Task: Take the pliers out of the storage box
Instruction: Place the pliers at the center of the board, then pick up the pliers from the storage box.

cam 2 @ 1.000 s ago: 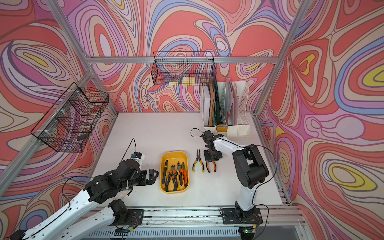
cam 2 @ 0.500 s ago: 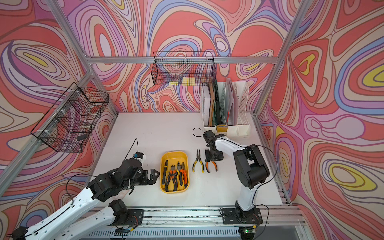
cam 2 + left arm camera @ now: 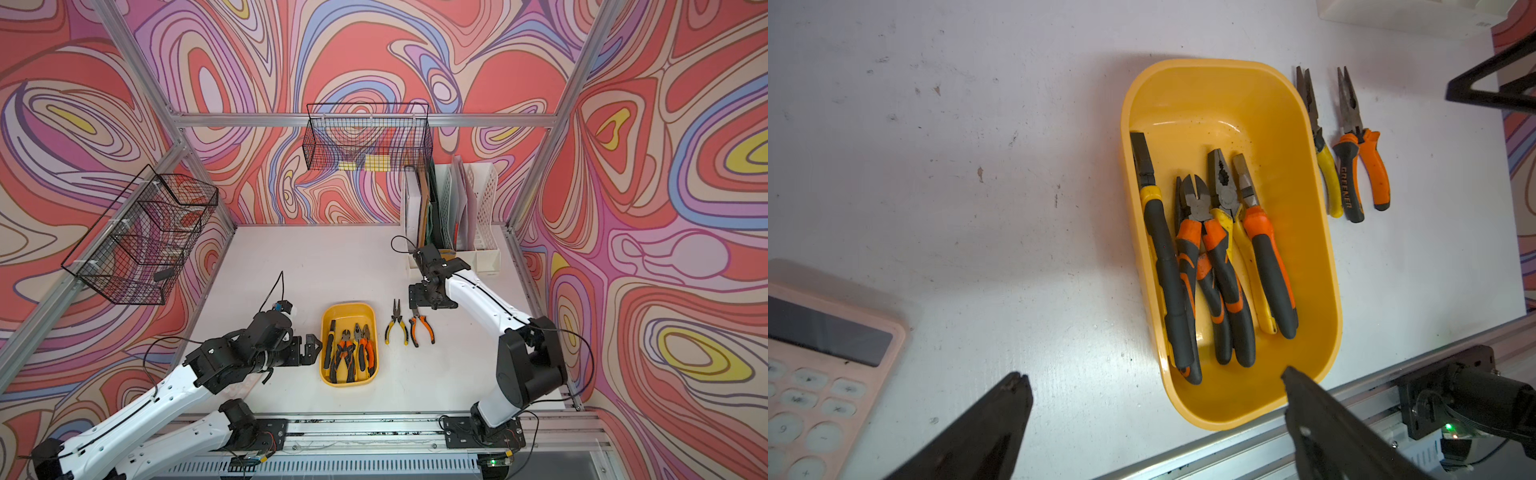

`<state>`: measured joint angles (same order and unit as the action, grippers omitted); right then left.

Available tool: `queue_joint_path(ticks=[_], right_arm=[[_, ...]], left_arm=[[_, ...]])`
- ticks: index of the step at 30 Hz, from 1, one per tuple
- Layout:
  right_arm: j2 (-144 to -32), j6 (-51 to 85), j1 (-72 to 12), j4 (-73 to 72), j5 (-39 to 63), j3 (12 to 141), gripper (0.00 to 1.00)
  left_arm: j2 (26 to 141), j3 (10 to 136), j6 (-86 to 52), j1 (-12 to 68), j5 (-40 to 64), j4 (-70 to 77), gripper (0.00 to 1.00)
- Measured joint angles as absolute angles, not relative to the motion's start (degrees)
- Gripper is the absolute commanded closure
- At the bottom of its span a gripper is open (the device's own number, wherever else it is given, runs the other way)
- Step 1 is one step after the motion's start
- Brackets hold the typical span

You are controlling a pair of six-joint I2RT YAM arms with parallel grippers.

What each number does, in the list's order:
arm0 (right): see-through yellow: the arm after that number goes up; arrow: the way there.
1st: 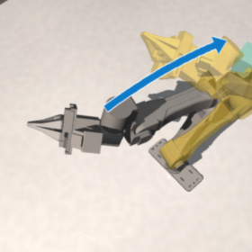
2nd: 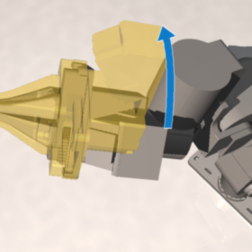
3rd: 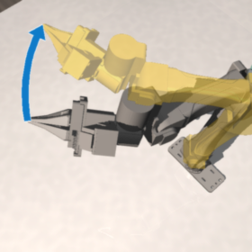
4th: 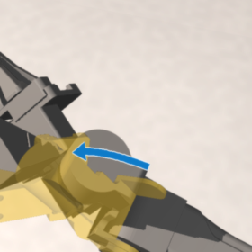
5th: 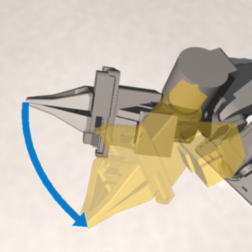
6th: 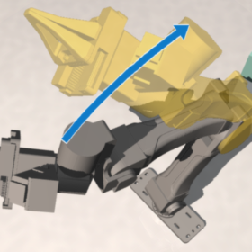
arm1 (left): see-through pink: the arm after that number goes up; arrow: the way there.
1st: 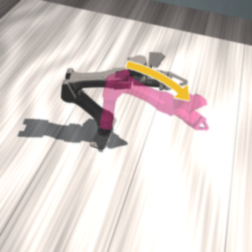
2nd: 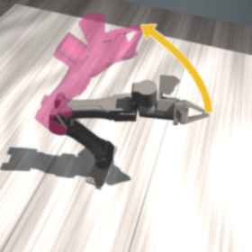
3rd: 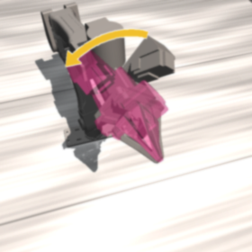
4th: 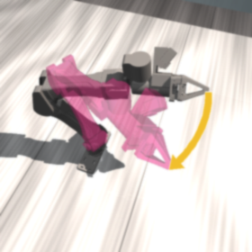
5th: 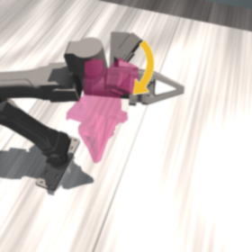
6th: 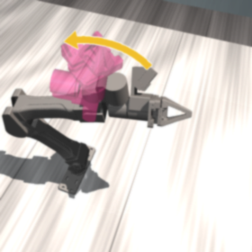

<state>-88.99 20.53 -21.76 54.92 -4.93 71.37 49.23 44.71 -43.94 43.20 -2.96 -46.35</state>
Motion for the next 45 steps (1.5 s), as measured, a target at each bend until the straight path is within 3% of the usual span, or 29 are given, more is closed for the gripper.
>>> queue_joint_path(ticks=[15, 25, 38, 45], right_arm=[[-70.91, 24.08, -21.71, 54.41, 0.95, 64.47, 0.19], [-69.14, 24.75, -21.71, 53.15, 0.82, 63.09, 0.22], [-66.50, 25.12, -21.71, 52.21, 0.45, 59.81, 0.24], [-65.87, 25.43, -21.71, 51.64, 0.45, 57.47, 0.26]], left_arm=[[68.07, 55.37, -47.00, 44.99, 3.95, -47.99, 0.12], [82.17, 68.47, -49.54, 52.01, 2.63, -53.21, 0.13], [98.67, 79.18, -50.11, 52.99, 2.35, -58.04, 0.22], [101.97, 79.66, -52.21, 53.71, 1.69, -57.93, 0.33]])
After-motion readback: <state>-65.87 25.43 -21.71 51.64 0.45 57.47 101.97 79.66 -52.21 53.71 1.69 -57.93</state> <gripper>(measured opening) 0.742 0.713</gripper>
